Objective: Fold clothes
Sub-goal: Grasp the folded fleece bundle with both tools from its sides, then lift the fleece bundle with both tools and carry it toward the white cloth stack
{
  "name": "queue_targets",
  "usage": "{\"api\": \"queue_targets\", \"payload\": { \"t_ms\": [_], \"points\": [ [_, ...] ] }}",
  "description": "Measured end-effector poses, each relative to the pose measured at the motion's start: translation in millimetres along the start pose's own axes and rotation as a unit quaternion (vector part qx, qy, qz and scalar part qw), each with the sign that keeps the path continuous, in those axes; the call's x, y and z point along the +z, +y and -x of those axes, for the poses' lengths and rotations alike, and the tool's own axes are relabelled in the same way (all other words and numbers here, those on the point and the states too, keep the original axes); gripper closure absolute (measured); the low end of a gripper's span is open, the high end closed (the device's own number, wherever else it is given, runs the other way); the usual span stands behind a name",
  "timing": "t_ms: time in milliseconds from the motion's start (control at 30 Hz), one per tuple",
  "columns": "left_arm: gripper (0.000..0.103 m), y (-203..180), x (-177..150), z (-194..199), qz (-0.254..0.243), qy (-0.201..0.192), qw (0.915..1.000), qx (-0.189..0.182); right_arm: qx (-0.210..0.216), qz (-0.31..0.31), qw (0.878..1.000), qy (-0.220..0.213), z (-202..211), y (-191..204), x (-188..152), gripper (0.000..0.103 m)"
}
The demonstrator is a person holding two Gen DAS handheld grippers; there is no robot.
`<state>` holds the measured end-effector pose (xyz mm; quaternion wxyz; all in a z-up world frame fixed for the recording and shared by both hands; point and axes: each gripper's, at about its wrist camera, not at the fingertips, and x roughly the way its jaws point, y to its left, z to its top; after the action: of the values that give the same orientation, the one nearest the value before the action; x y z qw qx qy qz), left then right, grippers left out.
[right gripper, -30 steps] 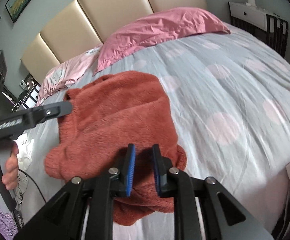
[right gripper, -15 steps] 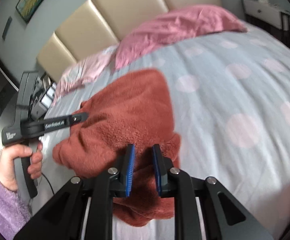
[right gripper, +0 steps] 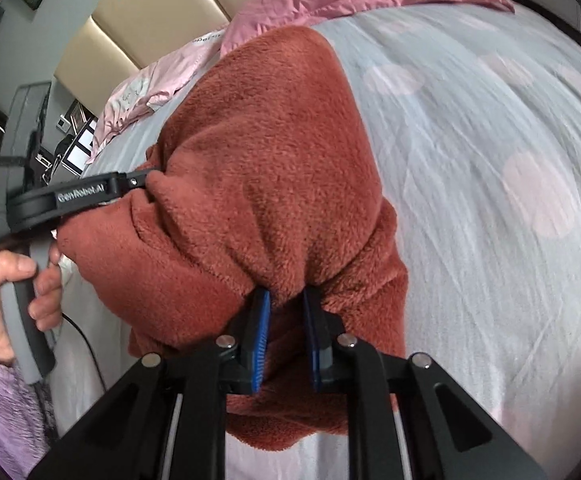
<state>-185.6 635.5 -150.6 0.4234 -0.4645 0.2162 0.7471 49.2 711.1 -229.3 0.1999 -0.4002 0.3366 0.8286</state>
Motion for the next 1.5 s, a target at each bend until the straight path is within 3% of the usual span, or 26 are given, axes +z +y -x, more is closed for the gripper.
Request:
{"api": "queue_targets", "payload": {
  "t_ms": [100,233,333,467,667,733,867,967,1033,1067,1200,1333,1433,1500],
  "points": [
    [0.063,-3.0,4.2,29.5,0.004,-0.022,0.9998,0.001,-0.009,0.011,1.000,-0.009,6.2,4.8,-0.1,0.086],
    [0.063,-23.1,-7.5,75.1,-0.017,-0.051,0.9985,0.005,-0.006,0.004,1.000,-0.013,10.3,4.3,-0.1,0.085],
    [0.063,-41.7,-30.7,91.6,-0.034,-0.050,0.9982,0.008,-0.006,0.002,1.000,-0.015,14.1,3.7,-1.0,0.085],
    [0.064,-49.5,-51.7,75.9,-0.043,-0.023,0.9983,0.030,-0.007,0.005,1.000,-0.022,20.5,5.7,-1.0,0.084],
    [0.059,-21.8,-68.4,27.5,0.014,0.042,0.9989,0.017,0.002,0.008,1.000,-0.014,15.8,5.0,-1.0,0.084],
    [0.054,-19.8,-70.2,22.6,0.013,0.041,0.9988,0.024,0.001,0.013,1.000,-0.011,13.9,4.5,0.4,0.084],
    [0.053,-19.4,-68.6,30.9,0.009,0.029,0.9995,0.012,-0.007,0.024,1.000,-0.011,16.9,5.4,1.5,0.084],
    [0.052,-14.1,-67.8,51.0,0.018,-0.004,0.9997,-0.018,-0.002,0.019,1.000,-0.024,29.0,2.9,5.0,0.084],
    [0.045,-6.5,-67.5,63.4,0.036,-0.020,0.9986,-0.033,0.008,0.006,0.999,-0.044,40.4,-4.2,7.1,0.083],
    [0.044,-0.3,-65.9,68.0,0.049,-0.028,0.9976,-0.041,0.011,-0.003,0.998,-0.054,45.1,-8.4,8.4,0.083],
    [0.042,27.6,-60.2,79.9,0.107,-0.047,0.9909,-0.067,0.036,-0.050,0.995,-0.072,49.9,-33.5,18.0,0.057],
    [0.042,59.8,-60.4,66.4,0.172,-0.029,0.9804,-0.091,0.073,-0.120,0.989,-0.049,36.5,-64.1,22.7,0.056],
    [0.042,73.1,-69.1,45.3,0.211,-0.005,0.9673,-0.140,0.120,-0.176,0.977,-0.026,20.5,-84.6,20.9,0.055],
    [0.042,75.7,-72.8,32.8,0.224,0.001,0.9625,-0.154,0.146,-0.198,0.969,-0.009,9.3,-90.3,19.8,0.054]
  ]
}}
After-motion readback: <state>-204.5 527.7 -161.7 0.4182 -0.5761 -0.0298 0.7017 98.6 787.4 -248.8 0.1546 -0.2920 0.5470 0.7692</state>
